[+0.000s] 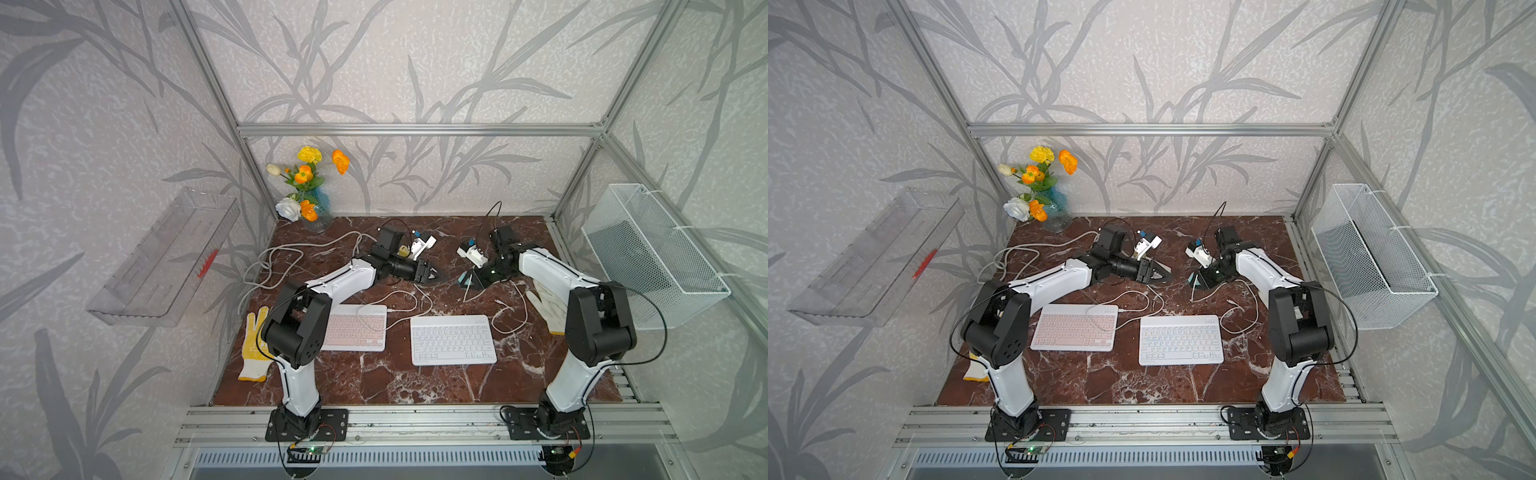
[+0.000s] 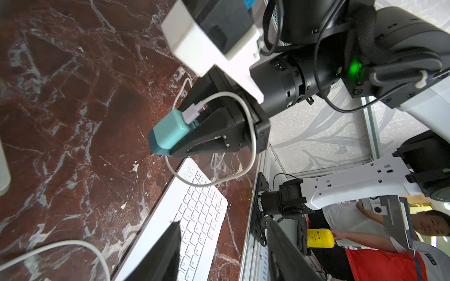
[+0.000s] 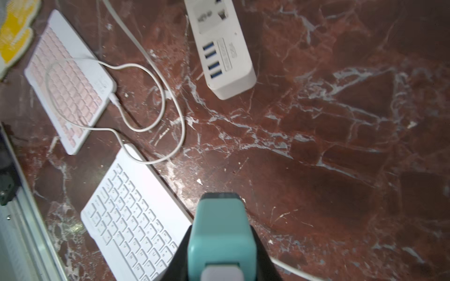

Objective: Unplug the wireless keyboard
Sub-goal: Place the plug at the center of the board.

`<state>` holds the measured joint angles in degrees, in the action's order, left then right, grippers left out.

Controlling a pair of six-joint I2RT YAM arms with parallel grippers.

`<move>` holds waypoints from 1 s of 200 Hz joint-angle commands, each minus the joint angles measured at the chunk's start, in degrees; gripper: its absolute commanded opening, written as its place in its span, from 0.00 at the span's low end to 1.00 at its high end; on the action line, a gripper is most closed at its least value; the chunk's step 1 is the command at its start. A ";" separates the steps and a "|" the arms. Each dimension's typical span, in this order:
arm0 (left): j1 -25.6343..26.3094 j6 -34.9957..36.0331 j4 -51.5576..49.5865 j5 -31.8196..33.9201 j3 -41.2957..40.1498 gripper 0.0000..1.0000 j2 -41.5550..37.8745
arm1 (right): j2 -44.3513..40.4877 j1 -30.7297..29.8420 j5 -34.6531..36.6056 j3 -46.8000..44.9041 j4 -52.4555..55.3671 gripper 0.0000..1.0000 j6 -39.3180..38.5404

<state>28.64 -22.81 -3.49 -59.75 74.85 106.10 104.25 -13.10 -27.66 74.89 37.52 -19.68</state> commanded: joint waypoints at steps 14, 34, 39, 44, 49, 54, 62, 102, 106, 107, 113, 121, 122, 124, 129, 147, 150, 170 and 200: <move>-0.19 0.14 -4.11 6.99 1.42 0.56 0.23 | 4.09 -1.46 10.15 0.72 0.11 0.18 0.90; -0.30 -0.84 -3.71 8.47 1.44 0.56 0.90 | 5.26 -2.35 10.56 -0.17 -1.04 0.19 0.50; -0.32 -1.08 -3.58 8.60 1.51 0.56 1.27 | 5.56 -2.45 9.95 -0.27 -1.25 0.20 0.44; -0.30 -1.14 -3.76 8.52 1.68 0.56 1.50 | 5.89 -2.45 9.64 -0.36 -1.29 0.21 0.56; -0.27 -1.14 -3.84 8.51 1.79 0.56 1.69 | 6.20 -2.45 9.08 -0.30 -1.31 0.22 0.69; -0.23 -1.29 -3.85 8.63 1.77 0.56 1.79 | 6.68 -2.45 8.46 -0.25 -1.29 0.24 0.70; -0.28 -1.40 -3.89 8.77 1.78 0.56 2.02 | 7.27 -2.30 7.50 -0.19 -1.39 0.25 0.81; -0.26 -1.09 -4.74 8.75 1.61 0.56 2.51 | 9.44 -0.76 3.71 1.31 0.22 0.32 1.58; -0.30 -1.10 -4.90 8.76 1.70 0.56 2.53 | 9.44 -0.72 3.15 1.43 0.40 0.33 1.58; -0.28 -1.05 -4.88 8.77 1.66 0.56 2.53 | 9.46 -0.71 2.97 1.50 0.47 0.33 1.58; -0.26 -0.98 -5.09 8.92 1.79 0.56 2.61 | 9.55 -0.53 2.39 1.61 0.64 0.34 1.59; -0.25 -0.90 -5.41 9.25 1.84 0.56 2.70 | 9.56 -0.36 1.87 1.63 0.62 0.35 1.84; -0.30 -0.87 -5.44 9.32 1.86 0.56 2.70 | 9.57 -0.35 1.76 1.60 0.58 0.35 1.79; -0.27 -0.80 -5.56 9.39 1.87 0.56 2.77 | 9.57 -0.30 1.50 1.58 0.70 0.36 1.83; -0.28 -0.75 -5.82 9.68 2.12 0.56 2.87 | 9.57 -0.18 0.87 1.68 0.88 0.37 1.83; -0.03 0.54 -8.75 11.02 3.47 0.56 3.26 | 9.39 0.46 -1.61 1.53 1.44 0.41 2.02; 0.00 0.83 -9.24 11.19 3.66 0.56 3.36 | 9.33 0.57 -1.85 1.34 1.37 0.41 2.13; 0.26 1.88 -10.49 11.70 3.97 0.56 3.20 | 9.05 1.71 -3.78 0.99 1.47 0.49 2.99; 0.31 2.40 -13.40 13.80 5.63 0.56 3.76 | 7.64 3.45 -5.08 0.79 1.24 0.56 4.88</move>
<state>28.71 -22.46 -12.86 -48.64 77.56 108.99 112.99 -11.11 -30.02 75.90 37.63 -16.75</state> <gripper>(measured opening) 0.557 0.524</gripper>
